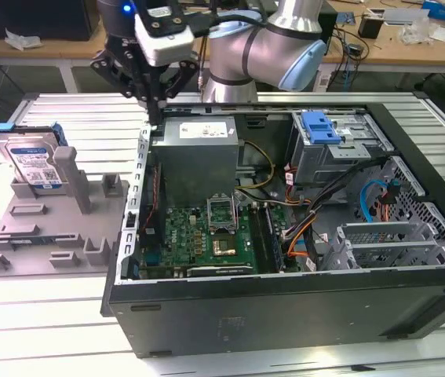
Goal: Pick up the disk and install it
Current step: 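Reach for the disk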
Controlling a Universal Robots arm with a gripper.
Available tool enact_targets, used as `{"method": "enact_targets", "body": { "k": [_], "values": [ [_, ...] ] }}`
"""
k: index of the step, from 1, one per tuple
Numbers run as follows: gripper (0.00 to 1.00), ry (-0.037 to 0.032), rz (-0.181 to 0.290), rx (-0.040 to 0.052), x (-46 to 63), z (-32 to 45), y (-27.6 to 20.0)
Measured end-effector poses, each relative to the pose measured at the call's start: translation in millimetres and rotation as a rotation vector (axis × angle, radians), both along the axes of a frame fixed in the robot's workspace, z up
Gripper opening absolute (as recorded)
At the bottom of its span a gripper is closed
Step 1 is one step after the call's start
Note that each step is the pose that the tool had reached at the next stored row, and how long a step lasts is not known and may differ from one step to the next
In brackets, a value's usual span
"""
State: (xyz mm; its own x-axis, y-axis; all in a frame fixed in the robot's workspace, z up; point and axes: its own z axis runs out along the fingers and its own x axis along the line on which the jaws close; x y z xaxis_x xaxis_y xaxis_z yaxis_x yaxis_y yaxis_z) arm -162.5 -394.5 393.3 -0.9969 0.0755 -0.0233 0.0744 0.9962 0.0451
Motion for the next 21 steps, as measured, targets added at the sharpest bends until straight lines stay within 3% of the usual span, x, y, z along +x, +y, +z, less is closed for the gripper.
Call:
{"method": "enact_targets", "body": {
  "k": [5, 10, 21],
  "values": [
    [0.11, 0.0000, 0.000, 0.0000, -24.2, 0.0, 2.6],
    [0.11, 0.0000, -0.002, 0.0002, -55.2, 0.0, 5.1],
    [0.11, 0.0000, -0.006, 0.0003, -102.2, 0.0, 9.4]
  ]
}}
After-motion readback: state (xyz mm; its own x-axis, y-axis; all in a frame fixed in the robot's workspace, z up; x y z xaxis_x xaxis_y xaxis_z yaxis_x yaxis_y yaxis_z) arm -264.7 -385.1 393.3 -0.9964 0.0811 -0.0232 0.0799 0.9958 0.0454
